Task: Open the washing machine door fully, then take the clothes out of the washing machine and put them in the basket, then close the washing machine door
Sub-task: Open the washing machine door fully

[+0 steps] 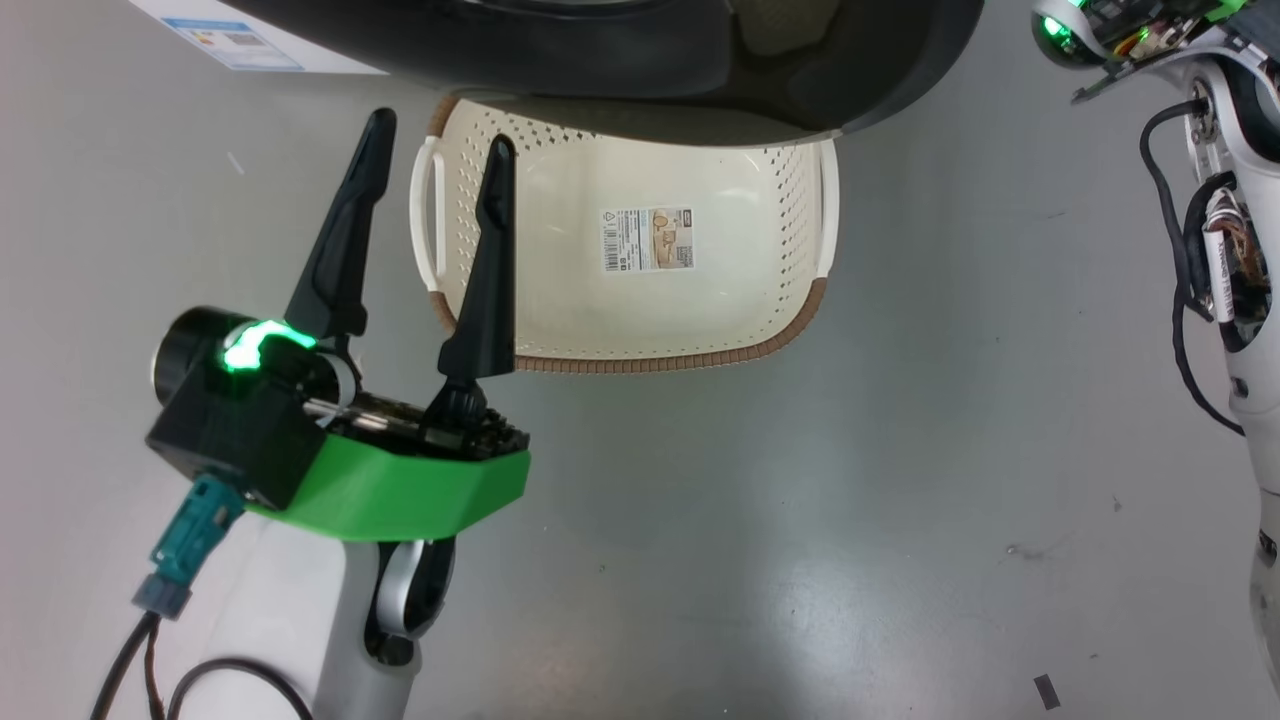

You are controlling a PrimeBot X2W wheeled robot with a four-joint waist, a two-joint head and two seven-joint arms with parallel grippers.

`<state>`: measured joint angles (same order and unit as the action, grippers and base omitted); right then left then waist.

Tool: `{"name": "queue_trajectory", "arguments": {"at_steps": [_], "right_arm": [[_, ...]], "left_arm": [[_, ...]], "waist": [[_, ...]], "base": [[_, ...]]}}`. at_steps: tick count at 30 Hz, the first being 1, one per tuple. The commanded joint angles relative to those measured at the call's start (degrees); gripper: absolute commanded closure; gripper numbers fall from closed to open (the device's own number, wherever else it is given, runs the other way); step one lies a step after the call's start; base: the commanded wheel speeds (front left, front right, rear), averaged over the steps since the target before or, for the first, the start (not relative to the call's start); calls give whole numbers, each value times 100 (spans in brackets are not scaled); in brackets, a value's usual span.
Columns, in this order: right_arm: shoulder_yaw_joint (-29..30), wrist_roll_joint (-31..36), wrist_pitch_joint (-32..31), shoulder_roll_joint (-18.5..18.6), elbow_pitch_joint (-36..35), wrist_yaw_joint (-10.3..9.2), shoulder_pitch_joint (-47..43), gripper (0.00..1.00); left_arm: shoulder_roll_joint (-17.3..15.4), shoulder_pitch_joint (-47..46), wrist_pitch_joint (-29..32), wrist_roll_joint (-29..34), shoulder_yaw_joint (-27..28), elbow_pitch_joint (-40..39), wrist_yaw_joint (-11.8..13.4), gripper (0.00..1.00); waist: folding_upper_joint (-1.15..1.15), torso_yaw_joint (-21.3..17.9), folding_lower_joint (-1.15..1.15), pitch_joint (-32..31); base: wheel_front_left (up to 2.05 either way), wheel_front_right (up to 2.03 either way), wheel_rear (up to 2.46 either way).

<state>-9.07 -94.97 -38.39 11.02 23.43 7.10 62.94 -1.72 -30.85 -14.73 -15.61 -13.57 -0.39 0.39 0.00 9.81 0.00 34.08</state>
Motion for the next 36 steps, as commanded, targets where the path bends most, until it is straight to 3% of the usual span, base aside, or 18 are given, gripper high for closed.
{"name": "queue_trajectory", "arguments": {"at_steps": [1, 30, 36], "right_arm": [[-73, -57, -63, -141, -192, 39, -187, 100], [-205, -353, -305, -191, -222, 39, -609, 100], [-177, -175, 32, -194, -154, 39, -612, 100]], "left_arm": [[-116, 70, -27, 52, 191, -107, -39, 0], [-116, 104, -27, 90, 207, 81, -56, 0], [-116, 109, -27, 95, 216, 87, -62, 0]], "waist": [[0, -18, 0, -18], [0, -113, 0, -222], [0, -140, 0, -229]], "base": [[0, 0, 0], [0, 0, 0], [0, 0, 0]]}}
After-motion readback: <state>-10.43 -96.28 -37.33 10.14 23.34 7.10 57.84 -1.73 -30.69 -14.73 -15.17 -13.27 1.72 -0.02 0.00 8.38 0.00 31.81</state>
